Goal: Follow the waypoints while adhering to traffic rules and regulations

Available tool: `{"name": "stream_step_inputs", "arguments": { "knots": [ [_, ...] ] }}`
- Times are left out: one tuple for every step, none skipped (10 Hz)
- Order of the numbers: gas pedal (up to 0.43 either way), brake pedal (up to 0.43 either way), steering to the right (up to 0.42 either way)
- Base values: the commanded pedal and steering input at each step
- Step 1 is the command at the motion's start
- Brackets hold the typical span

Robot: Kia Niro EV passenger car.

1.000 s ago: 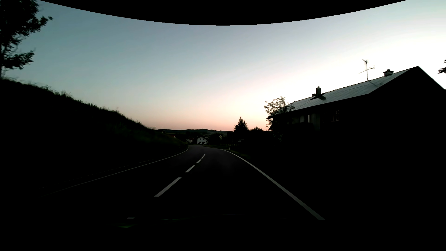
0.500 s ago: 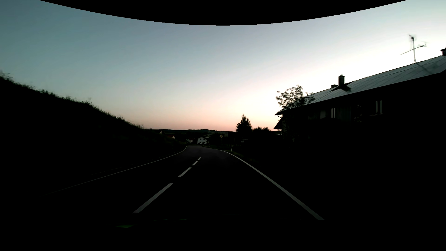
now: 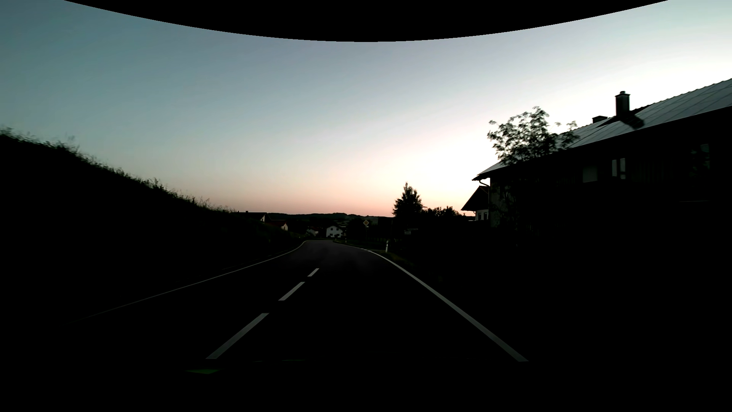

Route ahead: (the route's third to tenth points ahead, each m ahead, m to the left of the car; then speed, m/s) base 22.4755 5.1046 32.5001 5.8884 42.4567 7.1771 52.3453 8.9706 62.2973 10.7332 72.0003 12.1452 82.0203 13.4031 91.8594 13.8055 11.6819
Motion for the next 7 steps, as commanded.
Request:
{"name": "stream_step_inputs", "arguments": {
  "knots": [
    [0.059, 0.0, -0.01],
    [0.059, 0.0, -0.01],
    [0.059, 0.0, -0.013],
    [0.059, 0.0, -0.016],
    [0.059, 0.0, -0.017],
    [0.059, 0.0, -0.02],
    [0.059, 0.0, -0.02]
  ]
}}
